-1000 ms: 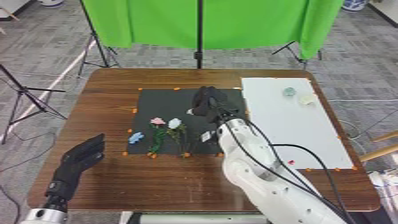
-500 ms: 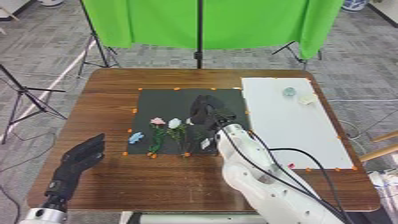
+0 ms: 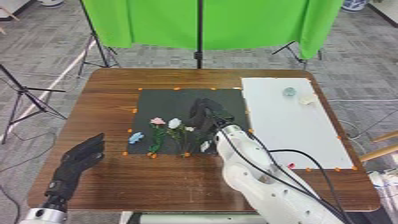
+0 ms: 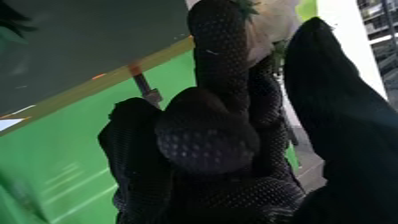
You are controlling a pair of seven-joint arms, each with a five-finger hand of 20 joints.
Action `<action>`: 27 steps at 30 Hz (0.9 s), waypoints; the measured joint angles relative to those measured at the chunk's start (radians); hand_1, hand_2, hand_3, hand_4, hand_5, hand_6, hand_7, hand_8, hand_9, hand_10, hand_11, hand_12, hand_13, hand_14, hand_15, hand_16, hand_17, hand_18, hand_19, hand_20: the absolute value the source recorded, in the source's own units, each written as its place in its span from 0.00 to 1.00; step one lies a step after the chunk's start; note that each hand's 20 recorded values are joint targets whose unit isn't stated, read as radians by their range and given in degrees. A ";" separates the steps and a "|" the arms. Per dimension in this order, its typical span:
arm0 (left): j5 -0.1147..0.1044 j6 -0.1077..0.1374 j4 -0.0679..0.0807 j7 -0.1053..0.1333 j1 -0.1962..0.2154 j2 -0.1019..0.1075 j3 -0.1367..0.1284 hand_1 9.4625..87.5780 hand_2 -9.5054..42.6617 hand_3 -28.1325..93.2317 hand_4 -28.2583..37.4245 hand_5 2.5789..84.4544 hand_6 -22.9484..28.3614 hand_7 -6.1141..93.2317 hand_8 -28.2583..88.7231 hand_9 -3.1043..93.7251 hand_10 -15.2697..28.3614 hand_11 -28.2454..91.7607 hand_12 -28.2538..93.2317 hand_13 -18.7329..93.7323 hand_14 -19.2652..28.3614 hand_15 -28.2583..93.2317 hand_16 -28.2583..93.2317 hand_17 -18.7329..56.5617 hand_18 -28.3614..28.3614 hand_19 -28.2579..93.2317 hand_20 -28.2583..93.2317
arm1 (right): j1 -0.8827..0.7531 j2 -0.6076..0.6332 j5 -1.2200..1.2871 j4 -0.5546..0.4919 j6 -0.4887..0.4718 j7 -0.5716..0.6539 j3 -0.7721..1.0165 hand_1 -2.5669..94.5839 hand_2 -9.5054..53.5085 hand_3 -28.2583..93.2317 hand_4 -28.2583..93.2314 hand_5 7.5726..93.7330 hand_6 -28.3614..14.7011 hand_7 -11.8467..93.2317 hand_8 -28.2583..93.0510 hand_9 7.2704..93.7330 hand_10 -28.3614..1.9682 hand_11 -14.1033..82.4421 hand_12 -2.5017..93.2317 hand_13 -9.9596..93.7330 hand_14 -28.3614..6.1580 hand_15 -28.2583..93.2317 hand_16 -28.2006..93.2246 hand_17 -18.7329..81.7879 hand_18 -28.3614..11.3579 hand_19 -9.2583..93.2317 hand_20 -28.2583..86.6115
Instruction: Arrange flowers
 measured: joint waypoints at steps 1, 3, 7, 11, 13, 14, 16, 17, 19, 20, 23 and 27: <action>0.000 0.000 0.000 0.000 0.000 0.000 0.000 0.31 0.00 0.72 0.16 0.43 0.51 0.14 0.21 0.39 0.59 0.33 0.36 0.43 0.72 0.29 0.27 0.33 0.68 0.25 0.37 | 0.000 0.000 0.000 0.000 -0.004 -0.001 0.000 0.43 0.00 0.81 0.07 0.80 0.66 0.30 0.28 0.88 0.56 0.37 0.27 0.97 0.76 0.71 0.54 0.81 0.32 1.00 0.77; 0.000 0.000 0.000 0.000 0.001 0.000 0.000 0.31 0.00 0.72 0.16 0.43 0.51 0.14 0.21 0.39 0.59 0.33 0.36 0.43 0.71 0.29 0.27 0.33 0.68 0.25 0.37 | 0.000 0.000 0.001 0.000 -0.012 -0.002 0.000 0.42 0.00 0.81 0.07 0.79 0.66 0.31 0.27 0.87 0.55 0.37 0.27 0.97 0.76 0.71 0.54 0.81 0.32 1.00 0.77; 0.000 0.000 0.000 0.000 0.001 -0.001 0.000 0.31 0.00 0.72 0.16 0.43 0.51 0.14 0.21 0.39 0.59 0.33 0.36 0.43 0.72 0.29 0.27 0.33 0.68 0.25 0.37 | 0.000 0.001 0.002 0.000 -0.023 -0.003 0.001 0.40 0.00 0.83 0.07 0.78 0.68 0.30 0.22 0.87 0.55 0.36 0.26 0.97 0.76 0.71 0.54 0.81 0.33 1.00 0.77; 0.000 0.000 -0.001 0.000 0.002 -0.001 0.000 0.32 0.00 0.72 0.16 0.42 0.51 0.14 0.21 0.39 0.59 0.33 0.36 0.43 0.71 0.29 0.27 0.33 0.68 0.25 0.37 | 0.000 0.002 0.005 -0.001 -0.031 -0.003 0.001 0.37 0.00 0.84 0.07 0.75 0.70 0.29 0.15 0.89 0.53 0.35 0.26 0.98 0.77 0.70 0.54 0.81 0.33 1.00 0.77; 0.000 0.000 -0.001 0.000 0.002 -0.002 0.000 0.32 0.00 0.72 0.16 0.42 0.51 0.14 0.21 0.39 0.59 0.33 0.36 0.43 0.71 0.29 0.27 0.33 0.68 0.25 0.37 | 0.000 0.002 0.008 -0.001 -0.035 -0.003 0.002 0.35 0.00 0.83 0.07 0.74 0.70 0.28 0.15 0.89 0.52 0.35 0.26 0.98 0.76 0.70 0.54 0.81 0.32 1.00 0.76; 0.000 0.000 -0.001 0.000 0.002 -0.002 0.000 0.32 0.00 0.72 0.16 0.42 0.51 0.14 0.21 0.39 0.59 0.33 0.36 0.43 0.71 0.29 0.27 0.33 0.68 0.25 0.37 | 0.000 0.002 0.010 -0.002 -0.038 -0.003 0.002 0.35 0.00 0.83 0.07 0.73 0.69 0.28 0.15 0.89 0.52 0.35 0.26 0.98 0.76 0.69 0.54 0.81 0.32 1.00 0.76; 0.000 0.000 -0.001 -0.001 0.002 -0.002 0.000 0.32 0.00 0.72 0.16 0.42 0.51 0.14 0.21 0.39 0.59 0.33 0.36 0.43 0.71 0.29 0.27 0.33 0.68 0.25 0.37 | 0.000 0.003 0.015 -0.003 -0.043 -0.003 0.003 0.33 0.00 0.83 0.08 0.71 0.68 0.27 0.15 0.90 0.52 0.35 0.26 0.99 0.76 0.69 0.54 0.81 0.32 1.00 0.76; 0.000 0.000 -0.001 -0.001 0.002 -0.002 0.000 0.32 0.00 0.72 0.16 0.42 0.51 0.14 0.21 0.39 0.59 0.33 0.36 0.43 0.71 0.29 0.27 0.33 0.68 0.25 0.37 | 0.000 0.003 0.018 -0.004 -0.045 -0.003 0.003 0.32 0.00 0.83 0.08 0.70 0.68 0.26 0.15 0.90 0.51 0.35 0.26 0.99 0.76 0.68 0.54 0.81 0.32 1.00 0.76; 0.000 0.000 -0.001 -0.001 0.002 -0.002 0.000 0.31 0.00 0.73 0.16 0.42 0.51 0.14 0.21 0.39 0.59 0.33 0.36 0.43 0.71 0.29 0.27 0.33 0.68 0.25 0.37 | 0.000 0.005 0.024 -0.006 -0.046 -0.003 0.003 0.31 0.00 0.82 0.09 0.69 0.68 0.26 0.15 0.91 0.50 0.34 0.25 1.00 0.76 0.67 0.54 0.82 0.32 1.00 0.75; 0.000 0.000 -0.001 -0.001 0.002 -0.002 0.000 0.31 0.00 0.72 0.16 0.42 0.51 0.14 0.21 0.39 0.59 0.33 0.36 0.43 0.71 0.29 0.27 0.33 0.68 0.25 0.37 | 0.000 0.006 0.026 -0.007 -0.046 -0.003 0.004 0.30 0.00 0.82 0.09 0.68 0.68 0.25 0.15 0.91 0.50 0.34 0.25 1.00 0.76 0.67 0.53 0.82 0.32 1.00 0.75; 0.000 0.000 -0.001 -0.001 0.002 -0.002 0.000 0.32 0.00 0.72 0.16 0.42 0.51 0.14 0.21 0.39 0.59 0.33 0.36 0.43 0.71 0.29 0.27 0.33 0.69 0.25 0.37 | 0.001 0.007 0.036 -0.009 -0.051 -0.003 0.006 0.26 0.00 0.80 0.10 0.66 0.66 0.24 0.16 0.92 0.48 0.33 0.24 1.00 0.75 0.67 0.53 0.82 0.32 1.00 0.75; 0.000 0.000 -0.001 -0.001 0.003 -0.002 -0.001 0.32 0.00 0.72 0.16 0.42 0.51 0.14 0.21 0.39 0.59 0.33 0.36 0.43 0.71 0.29 0.27 0.33 0.69 0.25 0.37 | 0.001 0.009 0.057 -0.014 -0.068 -0.002 0.012 0.21 0.05 0.79 0.10 0.63 0.63 0.23 0.16 0.92 0.45 0.31 0.23 1.00 0.74 0.67 0.52 0.82 0.32 1.00 0.74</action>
